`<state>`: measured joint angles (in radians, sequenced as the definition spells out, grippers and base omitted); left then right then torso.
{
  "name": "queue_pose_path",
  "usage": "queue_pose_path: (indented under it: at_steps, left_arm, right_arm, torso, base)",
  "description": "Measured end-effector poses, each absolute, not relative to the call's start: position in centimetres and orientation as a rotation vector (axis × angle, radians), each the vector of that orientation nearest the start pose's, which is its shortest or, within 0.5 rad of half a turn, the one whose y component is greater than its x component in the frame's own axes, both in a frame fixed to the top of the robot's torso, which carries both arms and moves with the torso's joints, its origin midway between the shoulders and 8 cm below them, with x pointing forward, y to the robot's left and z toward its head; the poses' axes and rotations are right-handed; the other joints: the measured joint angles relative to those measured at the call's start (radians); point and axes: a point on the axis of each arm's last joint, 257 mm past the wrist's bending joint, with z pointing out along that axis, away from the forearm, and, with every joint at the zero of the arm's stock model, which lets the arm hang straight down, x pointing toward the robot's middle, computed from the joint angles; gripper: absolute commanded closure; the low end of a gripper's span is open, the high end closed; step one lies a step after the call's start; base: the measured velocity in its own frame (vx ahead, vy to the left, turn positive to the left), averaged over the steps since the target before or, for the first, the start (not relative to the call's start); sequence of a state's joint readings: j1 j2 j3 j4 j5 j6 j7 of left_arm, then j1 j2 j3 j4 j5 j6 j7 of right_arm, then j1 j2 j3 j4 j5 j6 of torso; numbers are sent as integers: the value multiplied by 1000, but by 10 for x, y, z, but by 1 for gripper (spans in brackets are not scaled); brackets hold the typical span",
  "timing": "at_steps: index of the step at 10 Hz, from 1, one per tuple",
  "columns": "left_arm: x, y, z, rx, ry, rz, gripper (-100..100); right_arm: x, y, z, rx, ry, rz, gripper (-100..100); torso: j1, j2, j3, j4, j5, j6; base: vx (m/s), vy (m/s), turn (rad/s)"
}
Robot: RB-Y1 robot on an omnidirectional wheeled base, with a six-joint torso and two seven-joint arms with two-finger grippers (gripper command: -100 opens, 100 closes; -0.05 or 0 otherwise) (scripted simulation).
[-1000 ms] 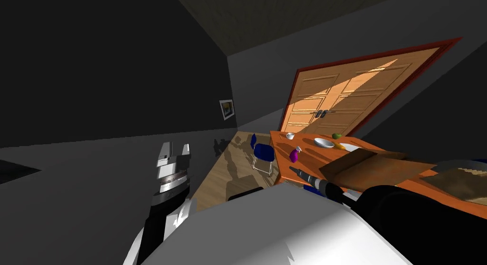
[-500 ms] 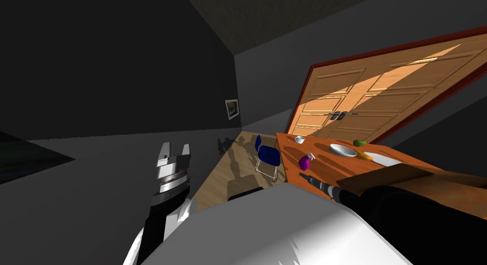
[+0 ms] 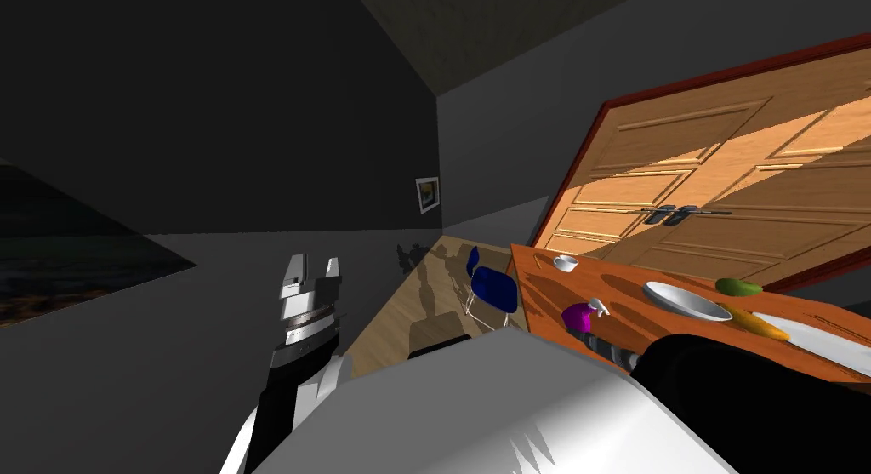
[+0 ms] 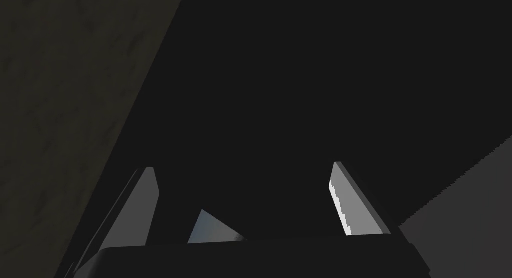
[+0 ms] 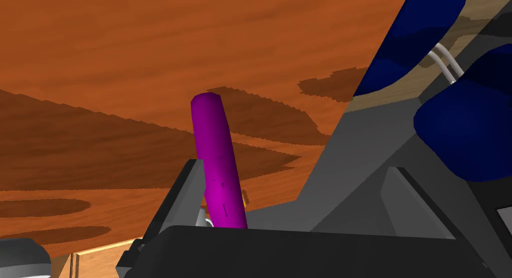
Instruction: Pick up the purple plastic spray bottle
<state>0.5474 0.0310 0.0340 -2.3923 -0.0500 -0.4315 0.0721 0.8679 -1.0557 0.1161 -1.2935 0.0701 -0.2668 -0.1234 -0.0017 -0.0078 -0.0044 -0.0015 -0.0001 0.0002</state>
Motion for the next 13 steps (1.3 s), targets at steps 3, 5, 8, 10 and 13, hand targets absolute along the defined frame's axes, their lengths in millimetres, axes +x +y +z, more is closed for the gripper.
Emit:
queue_pose_path:
  at_steps: [3,5,8,10,13]
  left_arm:
    - [329,282,46,-627,647,-1287,0]
    - [329,282,46,-627,647,-1287,0]
    - [329,282,46,-627,647,-1287,0]
    - [329,282,46,-627,647,-1287,0]
    - [329,282,46,-627,647,-1287,0]
  right_arm:
    - [51,-637,-429,972,2350,-52,-100]
    - [35,-652,-427,984,2369,-109,-100]
    - [-1,-683,-424,1007,2406,-241,-100]
    - [-1,-684,-423,1008,2406,-247,-100]
    - [-5,-677,-440,1029,2397,-250,-100]
  torso:
    - [2,6,3,1,0,1]
    - [2,5,3,1,0,1]
    - [0,2,1,1,0,0]
    - [3,7,4,1,0,1]
    - [-1,8,4,2,-1,1]
  base:
    - [38,-8,112]
    - [41,-19,91]
    - [67,-32,162]
    - [6,-20,35]
    - [4,-49,51]
